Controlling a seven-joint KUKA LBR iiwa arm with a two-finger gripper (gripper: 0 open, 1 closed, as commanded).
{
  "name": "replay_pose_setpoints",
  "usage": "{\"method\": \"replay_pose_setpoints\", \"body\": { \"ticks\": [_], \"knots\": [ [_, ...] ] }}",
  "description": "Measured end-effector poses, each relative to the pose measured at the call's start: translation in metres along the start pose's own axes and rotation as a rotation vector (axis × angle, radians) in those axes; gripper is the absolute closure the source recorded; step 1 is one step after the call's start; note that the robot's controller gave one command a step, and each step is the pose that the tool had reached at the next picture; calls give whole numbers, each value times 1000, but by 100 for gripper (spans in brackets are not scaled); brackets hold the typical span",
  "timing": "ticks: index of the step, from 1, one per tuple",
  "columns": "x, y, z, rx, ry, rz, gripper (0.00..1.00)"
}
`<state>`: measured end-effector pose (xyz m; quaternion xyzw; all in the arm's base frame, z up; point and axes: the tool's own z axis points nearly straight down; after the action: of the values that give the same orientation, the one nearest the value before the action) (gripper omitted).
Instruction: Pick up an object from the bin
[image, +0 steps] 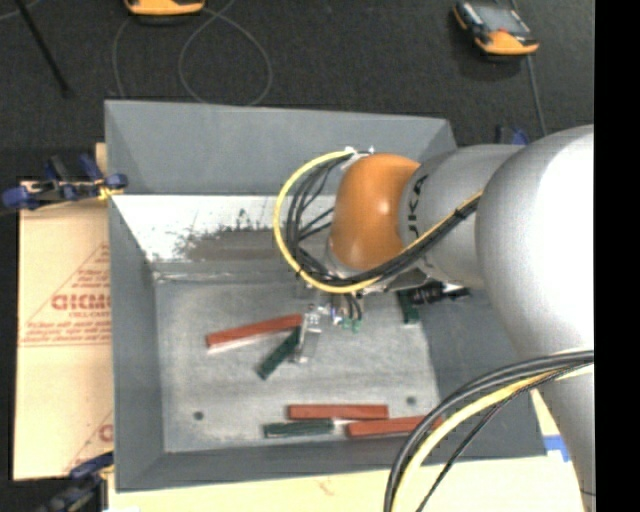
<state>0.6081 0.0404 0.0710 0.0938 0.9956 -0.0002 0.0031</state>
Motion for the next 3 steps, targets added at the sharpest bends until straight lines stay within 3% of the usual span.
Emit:
{"method": "replay_pose_setpoints", "body": {
  "ticks": [1, 2, 3],
  "knots": [
    [0, 1, 0, -1, 0, -1, 100],
    [0, 1, 0, 0, 0, -1, 0],
    [4, 72, 0, -5, 1, 18, 0]
  ]
}}
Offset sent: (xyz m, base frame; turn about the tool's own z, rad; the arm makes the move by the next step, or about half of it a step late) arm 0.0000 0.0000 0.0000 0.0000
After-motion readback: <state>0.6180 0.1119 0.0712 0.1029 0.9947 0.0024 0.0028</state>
